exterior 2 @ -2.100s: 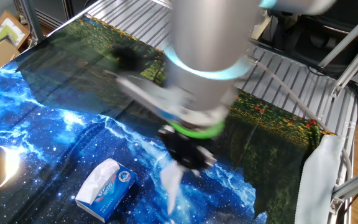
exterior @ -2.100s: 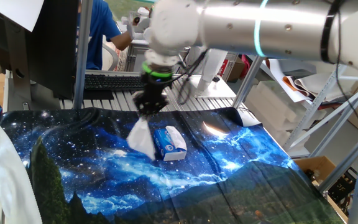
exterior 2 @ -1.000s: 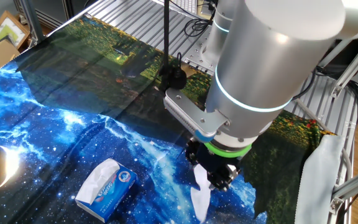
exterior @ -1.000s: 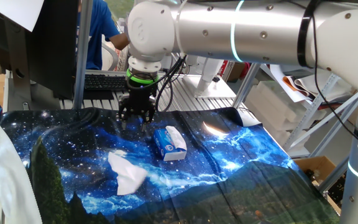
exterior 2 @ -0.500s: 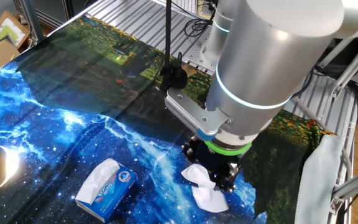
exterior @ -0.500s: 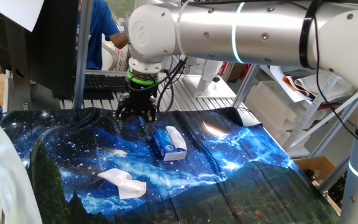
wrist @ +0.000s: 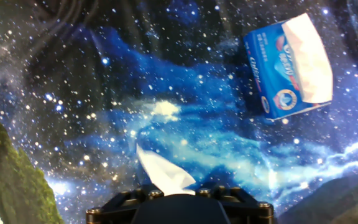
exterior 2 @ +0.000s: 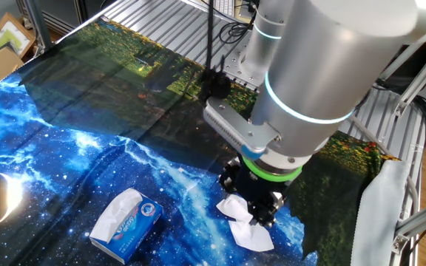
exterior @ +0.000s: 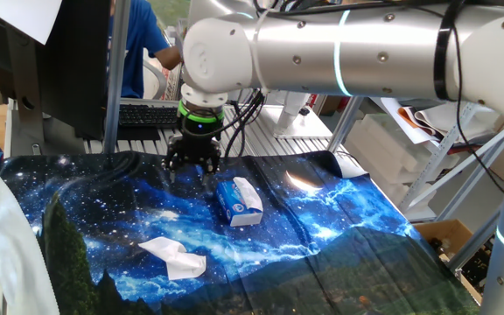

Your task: Pull out a napkin

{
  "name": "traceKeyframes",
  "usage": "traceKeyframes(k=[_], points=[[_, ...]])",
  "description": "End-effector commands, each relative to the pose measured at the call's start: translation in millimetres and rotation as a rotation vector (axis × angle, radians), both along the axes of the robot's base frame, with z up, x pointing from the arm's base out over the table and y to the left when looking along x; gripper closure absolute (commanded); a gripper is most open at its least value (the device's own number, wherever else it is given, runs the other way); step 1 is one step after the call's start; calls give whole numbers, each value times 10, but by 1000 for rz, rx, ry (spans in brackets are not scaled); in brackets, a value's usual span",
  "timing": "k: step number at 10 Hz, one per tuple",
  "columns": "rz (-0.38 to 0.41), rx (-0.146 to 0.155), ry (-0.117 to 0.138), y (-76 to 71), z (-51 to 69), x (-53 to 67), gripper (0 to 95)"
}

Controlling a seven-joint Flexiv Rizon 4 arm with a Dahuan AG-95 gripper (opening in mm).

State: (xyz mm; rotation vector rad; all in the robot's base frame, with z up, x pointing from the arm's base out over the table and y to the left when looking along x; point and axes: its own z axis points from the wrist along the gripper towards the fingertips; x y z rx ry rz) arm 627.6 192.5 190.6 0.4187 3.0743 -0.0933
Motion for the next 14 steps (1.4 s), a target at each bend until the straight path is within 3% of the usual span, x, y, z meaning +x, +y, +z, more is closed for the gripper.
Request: traceKeyframes(k=[1, 5, 14], points=[[-29, -1, 18, 2, -35, 84, 380], [-57, 15, 21, -27, -72, 135, 380], [-74, 16, 21, -30, -71, 138, 380]])
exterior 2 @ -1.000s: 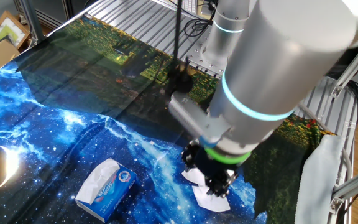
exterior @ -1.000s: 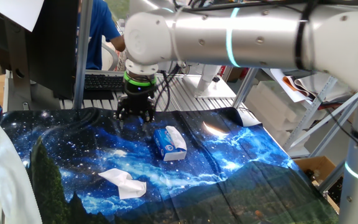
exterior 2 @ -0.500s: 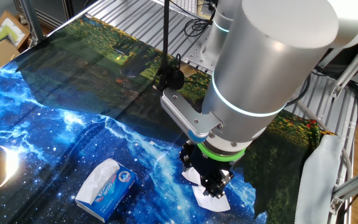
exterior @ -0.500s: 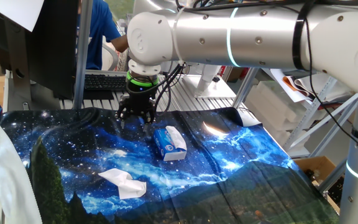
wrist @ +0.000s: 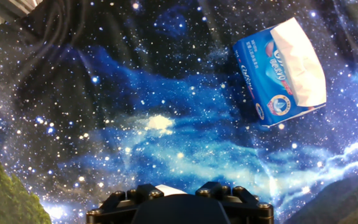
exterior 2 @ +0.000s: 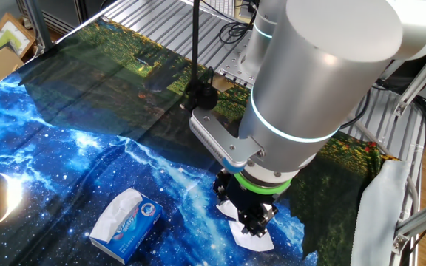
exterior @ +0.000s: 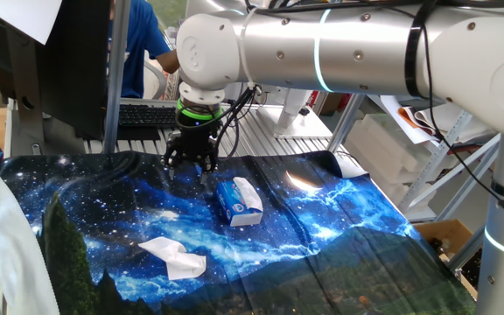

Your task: Pull out a napkin

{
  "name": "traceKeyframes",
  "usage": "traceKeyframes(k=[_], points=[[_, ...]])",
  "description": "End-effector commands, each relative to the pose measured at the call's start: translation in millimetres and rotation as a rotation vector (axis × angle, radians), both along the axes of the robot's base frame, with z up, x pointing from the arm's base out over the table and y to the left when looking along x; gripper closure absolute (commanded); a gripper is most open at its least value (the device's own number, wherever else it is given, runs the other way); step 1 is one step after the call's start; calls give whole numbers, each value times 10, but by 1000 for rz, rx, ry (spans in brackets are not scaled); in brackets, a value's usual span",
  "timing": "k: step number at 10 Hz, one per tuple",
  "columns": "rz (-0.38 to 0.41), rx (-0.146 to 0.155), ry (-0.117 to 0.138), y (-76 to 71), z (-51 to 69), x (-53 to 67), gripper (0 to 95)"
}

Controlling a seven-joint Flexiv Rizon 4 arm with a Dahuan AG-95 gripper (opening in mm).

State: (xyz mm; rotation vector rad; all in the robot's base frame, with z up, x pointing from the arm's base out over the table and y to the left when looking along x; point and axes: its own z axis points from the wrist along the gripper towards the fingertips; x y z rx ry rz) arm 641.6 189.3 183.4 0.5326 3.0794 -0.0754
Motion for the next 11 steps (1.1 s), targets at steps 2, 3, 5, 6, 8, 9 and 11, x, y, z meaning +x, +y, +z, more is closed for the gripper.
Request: traceKeyframes(k=[2, 3, 5, 6, 8, 9, 11], points=[[-8, 3, 3, 1, 1, -2, 380], [-9, 3, 3, 1, 1, -2, 380], [-19, 11, 3, 1, 1, -2, 380], [-23, 11, 3, 1, 0, -1, 380], [-37, 10, 3, 0, -1, 1, 380], [-48, 13, 4, -1, -2, 1, 380], [-57, 12, 4, -6, -9, 11, 380]])
